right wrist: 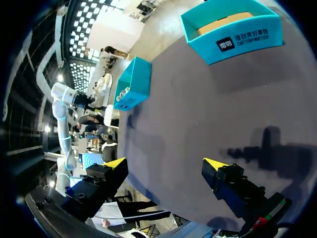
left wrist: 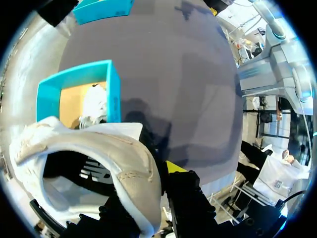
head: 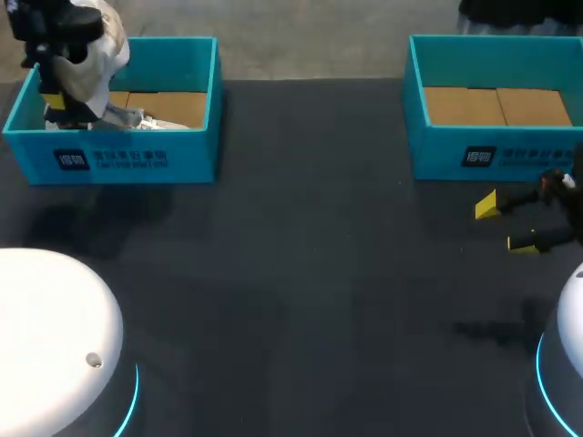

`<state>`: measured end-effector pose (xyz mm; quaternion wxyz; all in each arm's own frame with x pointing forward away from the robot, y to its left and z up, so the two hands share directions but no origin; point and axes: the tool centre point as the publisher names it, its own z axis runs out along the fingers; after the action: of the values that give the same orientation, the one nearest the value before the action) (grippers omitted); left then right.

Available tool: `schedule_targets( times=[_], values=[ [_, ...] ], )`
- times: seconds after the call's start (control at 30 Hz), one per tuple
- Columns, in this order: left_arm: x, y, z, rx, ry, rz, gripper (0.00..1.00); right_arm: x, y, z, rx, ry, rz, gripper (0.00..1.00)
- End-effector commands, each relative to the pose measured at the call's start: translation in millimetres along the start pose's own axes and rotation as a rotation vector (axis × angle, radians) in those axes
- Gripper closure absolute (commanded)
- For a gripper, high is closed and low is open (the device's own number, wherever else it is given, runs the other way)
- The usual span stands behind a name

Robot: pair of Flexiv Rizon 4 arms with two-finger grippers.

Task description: Take the shoe out of the shoebox, open the shoe tongue, remove and reinsert the insole, then place the shoe into the shoebox

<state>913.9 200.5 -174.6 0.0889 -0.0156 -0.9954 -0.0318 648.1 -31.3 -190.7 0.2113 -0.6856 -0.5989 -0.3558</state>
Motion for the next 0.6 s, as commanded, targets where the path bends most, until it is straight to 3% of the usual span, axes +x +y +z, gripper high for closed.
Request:
schedule_targets(
  times=[0.03, 0.6],
  values=[
    [-27.3, 15, -3, 0.006, 0.053, 0.003, 1.0, 0.8, -10.8, -5, -0.175, -0.004, 0.002, 0.0],
    [-125.7, 48, 4, 0.01, 0.047, -0.035, 1.0, 0.8, -10.8, -5, -0.175, -0.004, 0.002, 0.0]
  ],
)
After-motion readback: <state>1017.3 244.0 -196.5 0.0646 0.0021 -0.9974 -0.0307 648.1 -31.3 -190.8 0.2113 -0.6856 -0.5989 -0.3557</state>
